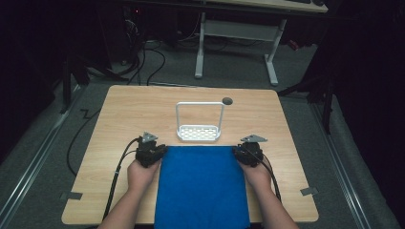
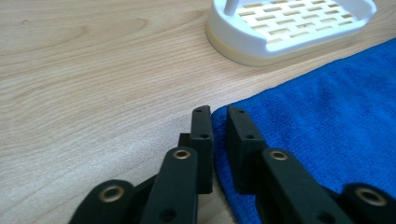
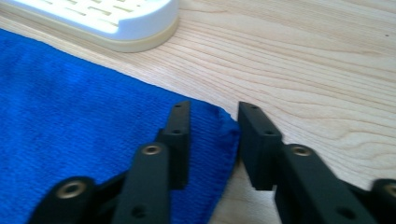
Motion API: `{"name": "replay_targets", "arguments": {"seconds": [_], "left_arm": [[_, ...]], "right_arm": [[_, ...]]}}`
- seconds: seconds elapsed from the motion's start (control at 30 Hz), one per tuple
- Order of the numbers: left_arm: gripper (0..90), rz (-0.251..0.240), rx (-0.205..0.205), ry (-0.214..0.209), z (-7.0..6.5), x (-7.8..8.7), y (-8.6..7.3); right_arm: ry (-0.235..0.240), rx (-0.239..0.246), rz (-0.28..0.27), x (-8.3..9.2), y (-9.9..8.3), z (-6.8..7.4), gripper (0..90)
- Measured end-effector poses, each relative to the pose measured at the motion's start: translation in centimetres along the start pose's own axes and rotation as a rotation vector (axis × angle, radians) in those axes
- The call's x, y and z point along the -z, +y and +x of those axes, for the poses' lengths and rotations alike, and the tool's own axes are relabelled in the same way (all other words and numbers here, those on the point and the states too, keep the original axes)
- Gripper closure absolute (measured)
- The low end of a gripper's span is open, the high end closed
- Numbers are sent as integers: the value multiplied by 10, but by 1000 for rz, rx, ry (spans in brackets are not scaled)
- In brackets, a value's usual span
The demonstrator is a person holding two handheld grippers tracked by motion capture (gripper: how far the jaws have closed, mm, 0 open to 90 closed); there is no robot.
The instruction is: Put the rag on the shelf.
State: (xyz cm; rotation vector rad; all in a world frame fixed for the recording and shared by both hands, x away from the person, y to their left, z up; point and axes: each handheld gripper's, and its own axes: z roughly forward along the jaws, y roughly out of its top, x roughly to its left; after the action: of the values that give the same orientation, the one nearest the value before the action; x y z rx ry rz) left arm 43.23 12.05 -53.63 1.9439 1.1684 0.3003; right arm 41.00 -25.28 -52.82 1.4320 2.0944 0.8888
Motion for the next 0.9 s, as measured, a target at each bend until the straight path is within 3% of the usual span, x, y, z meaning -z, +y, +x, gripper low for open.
{"name": "replay_targets", "arguments": {"seconds": [0.1, 0.13, 0.33, 0.4, 0.43, 0.5, 0.53, 0.6, 0.63, 0.7, 0.9], "left_arm": [[854, 3, -9, -7, -1, 0, 0], [870, 7, -17, -11, -1, 0, 0], [882, 0, -41, -26, -3, 1, -1], [883, -56, -48, -40, -4, 7, -4], [883, -79, -61, -39, -5, 9, -5], [884, -80, -75, -48, -6, 10, -3], [884, -104, -60, -70, -7, 14, -2], [884, -126, -74, -79, -10, 17, -3], [883, -157, -106, -60, -16, 21, -4], [884, -193, -126, -45, -21, 27, -4], [884, -278, -112, -31, -26, 46, -3]], "right_arm": [[4, -2, -10, 0, -1, 2, 771], [18, -15, -16, 0, -2, 1, 851], [40, 2, -11, 1, -2, 2, 881], [41, 26, -65, 8, -5, 6, 881], [41, 26, -65, 8, -5, 6, 881], [40, 45, -93, 14, -4, 10, 882], [49, 44, -122, 20, -2, 13, 881], [51, 50, -133, 22, -2, 14, 881], [35, 71, -156, 26, -5, 20, 881], [33, 83, -165, 26, -6, 20, 881], [38, 71, -248, 43, -5, 23, 881]]}}
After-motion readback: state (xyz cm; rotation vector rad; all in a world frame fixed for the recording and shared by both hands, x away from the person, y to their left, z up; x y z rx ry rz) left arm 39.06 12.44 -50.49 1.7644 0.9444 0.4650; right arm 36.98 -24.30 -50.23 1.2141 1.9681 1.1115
